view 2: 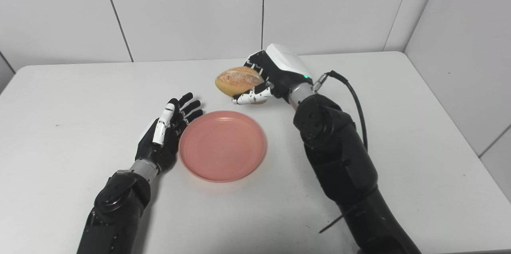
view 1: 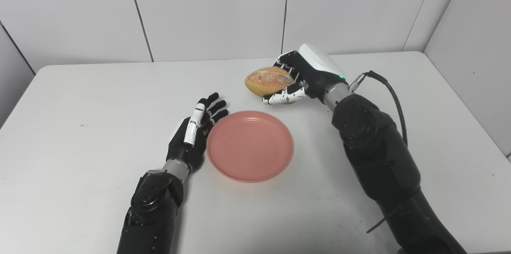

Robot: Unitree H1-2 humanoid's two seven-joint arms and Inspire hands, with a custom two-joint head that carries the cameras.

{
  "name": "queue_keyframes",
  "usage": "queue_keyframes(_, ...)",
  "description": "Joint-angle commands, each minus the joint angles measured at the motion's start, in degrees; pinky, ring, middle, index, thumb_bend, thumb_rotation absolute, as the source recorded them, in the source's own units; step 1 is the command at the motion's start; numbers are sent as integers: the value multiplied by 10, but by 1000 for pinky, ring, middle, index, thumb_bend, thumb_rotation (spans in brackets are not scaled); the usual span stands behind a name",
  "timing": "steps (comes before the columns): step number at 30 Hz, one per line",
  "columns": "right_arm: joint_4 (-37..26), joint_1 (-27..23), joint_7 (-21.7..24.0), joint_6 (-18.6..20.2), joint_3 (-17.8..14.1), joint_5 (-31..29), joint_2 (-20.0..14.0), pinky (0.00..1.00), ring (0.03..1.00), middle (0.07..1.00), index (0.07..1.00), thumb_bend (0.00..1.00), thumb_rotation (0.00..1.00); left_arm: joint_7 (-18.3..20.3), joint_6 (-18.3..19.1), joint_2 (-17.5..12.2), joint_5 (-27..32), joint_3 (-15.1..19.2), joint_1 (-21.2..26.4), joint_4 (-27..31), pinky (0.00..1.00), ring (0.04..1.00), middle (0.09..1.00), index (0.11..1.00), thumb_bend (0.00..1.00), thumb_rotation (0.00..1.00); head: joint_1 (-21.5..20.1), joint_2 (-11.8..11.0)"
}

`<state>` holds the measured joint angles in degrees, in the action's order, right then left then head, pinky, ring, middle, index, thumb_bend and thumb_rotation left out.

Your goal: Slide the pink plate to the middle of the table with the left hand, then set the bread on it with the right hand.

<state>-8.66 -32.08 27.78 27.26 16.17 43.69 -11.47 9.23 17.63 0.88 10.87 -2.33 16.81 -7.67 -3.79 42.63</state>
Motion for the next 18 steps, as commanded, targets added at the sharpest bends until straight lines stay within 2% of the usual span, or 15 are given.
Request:
queue_keyframes(1, -5, -22, -21, -17, 5, 1, 3, 358, 410, 457, 498, 440, 168, -7, 3, 8, -13, -8, 0, -21, 896, 895, 905, 900, 348, 1000, 11, 2)
queue_keyframes(6, 19, -19, -35, -22, 31, -4, 17, 337, 386, 448, 486, 440, 191, -14, -18, 16, -25, -12, 4, -37, 892, 893, 901, 894, 371, 1000, 31, 8)
queue_keyframes(9, 29, -21, -37, -31, 46, -3, 11, 351, 403, 466, 507, 426, 204, -22, -24, 22, -33, -12, 5, -39, 890, 890, 898, 890, 374, 1000, 37, 12)
queue_keyframes(14, 42, -12, -47, -41, 53, -21, 17, 358, 418, 474, 516, 416, 252, -33, -27, 30, -39, -8, 5, -34, 894, 890, 895, 887, 372, 1000, 45, 17)
queue_keyframes(16, 46, -8, -49, -38, 58, -22, 20, 316, 383, 449, 517, 418, 208, -37, -27, 32, -39, -6, 4, -31, 896, 893, 897, 891, 371, 1000, 46, 18)
queue_keyframes(18, 49, -4, -51, -39, 63, -25, 21, 319, 386, 448, 508, 412, 212, -38, -28, 33, -39, -6, 4, -30, 899, 896, 899, 895, 372, 1000, 46, 20)
